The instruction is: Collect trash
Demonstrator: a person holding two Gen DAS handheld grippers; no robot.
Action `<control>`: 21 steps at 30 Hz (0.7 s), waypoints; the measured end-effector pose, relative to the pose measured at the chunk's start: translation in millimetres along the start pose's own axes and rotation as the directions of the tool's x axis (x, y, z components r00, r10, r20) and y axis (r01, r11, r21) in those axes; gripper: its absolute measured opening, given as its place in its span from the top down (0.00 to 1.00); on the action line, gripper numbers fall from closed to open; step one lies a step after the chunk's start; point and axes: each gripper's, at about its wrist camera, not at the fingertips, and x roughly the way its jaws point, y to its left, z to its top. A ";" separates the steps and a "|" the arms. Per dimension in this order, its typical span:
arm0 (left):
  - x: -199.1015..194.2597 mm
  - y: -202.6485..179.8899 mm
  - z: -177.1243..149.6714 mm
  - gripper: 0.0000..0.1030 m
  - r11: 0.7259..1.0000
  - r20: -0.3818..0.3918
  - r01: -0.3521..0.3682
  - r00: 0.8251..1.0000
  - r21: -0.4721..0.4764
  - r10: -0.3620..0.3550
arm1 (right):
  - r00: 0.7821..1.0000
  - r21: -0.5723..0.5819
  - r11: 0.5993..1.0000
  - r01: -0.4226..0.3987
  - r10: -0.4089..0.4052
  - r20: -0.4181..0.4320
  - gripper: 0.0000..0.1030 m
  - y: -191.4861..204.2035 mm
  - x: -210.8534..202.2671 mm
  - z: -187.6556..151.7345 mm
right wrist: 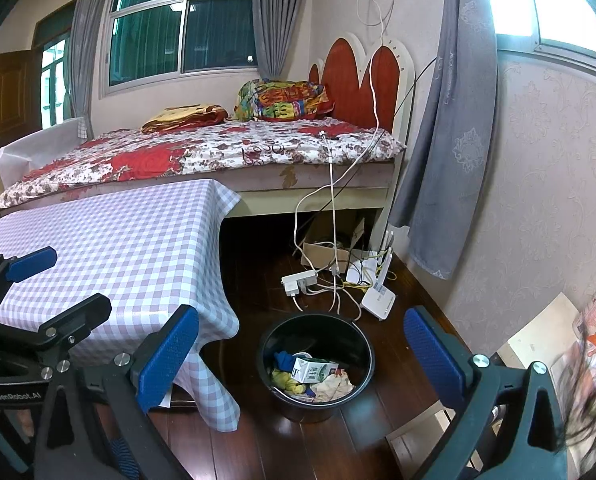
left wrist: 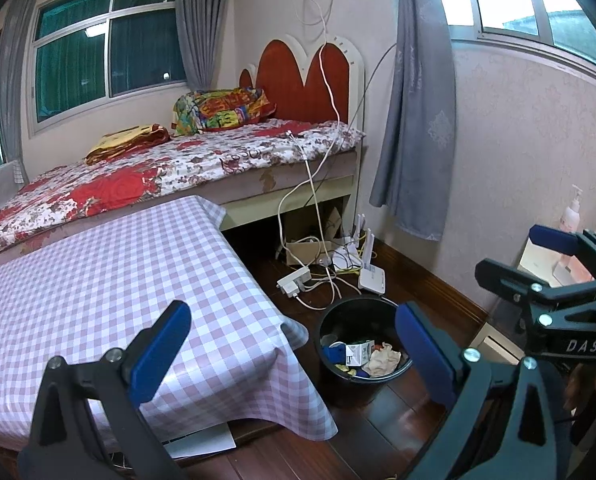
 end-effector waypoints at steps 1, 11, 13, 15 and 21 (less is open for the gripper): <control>0.3 -1.0 0.2 0.01 1.000 0.001 -0.003 1.000 0.000 0.003 | 1.000 0.000 1.000 0.000 0.000 0.000 0.00 -0.1 0.3 0.4; 1.3 -3.8 -0.6 0.01 1.000 0.000 0.003 1.000 0.008 -0.003 | 1.000 0.002 1.000 0.000 0.000 -0.003 0.00 0.2 0.1 -0.2; 1.2 -3.9 -0.3 0.00 1.000 0.000 0.005 1.000 0.008 -0.005 | 1.000 0.001 1.000 0.001 -0.001 -0.002 0.00 0.6 -0.4 -0.5; 1.1 -4.0 -0.5 0.01 1.000 0.001 0.004 1.000 0.010 -0.004 | 1.000 0.003 1.000 0.000 0.000 -0.002 0.00 0.4 -0.1 -0.3; 1.0 -4.5 -0.6 0.01 1.000 0.003 0.014 1.000 0.005 -0.014 | 1.000 0.003 1.000 0.002 -0.002 -0.003 0.00 0.9 -0.3 -1.6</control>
